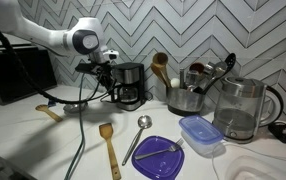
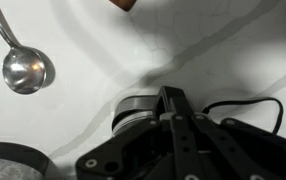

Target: Pick up the coffee jar and slot it into the coffee machine

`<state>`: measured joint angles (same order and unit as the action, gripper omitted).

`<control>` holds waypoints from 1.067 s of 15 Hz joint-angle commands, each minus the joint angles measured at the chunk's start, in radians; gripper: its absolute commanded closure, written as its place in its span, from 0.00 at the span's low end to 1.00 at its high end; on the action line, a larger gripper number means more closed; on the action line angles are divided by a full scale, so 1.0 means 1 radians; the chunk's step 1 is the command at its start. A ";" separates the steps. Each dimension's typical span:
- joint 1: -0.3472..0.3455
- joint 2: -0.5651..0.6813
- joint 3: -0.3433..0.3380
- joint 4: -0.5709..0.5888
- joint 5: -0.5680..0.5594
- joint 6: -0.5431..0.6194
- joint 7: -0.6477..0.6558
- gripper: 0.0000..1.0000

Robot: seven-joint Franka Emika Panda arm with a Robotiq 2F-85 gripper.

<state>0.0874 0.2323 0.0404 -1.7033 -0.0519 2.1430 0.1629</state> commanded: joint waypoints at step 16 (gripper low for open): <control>-0.002 -0.001 -0.001 -0.031 0.011 0.080 0.000 1.00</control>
<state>0.0881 0.2569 0.0388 -1.7100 -0.0495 2.2175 0.1756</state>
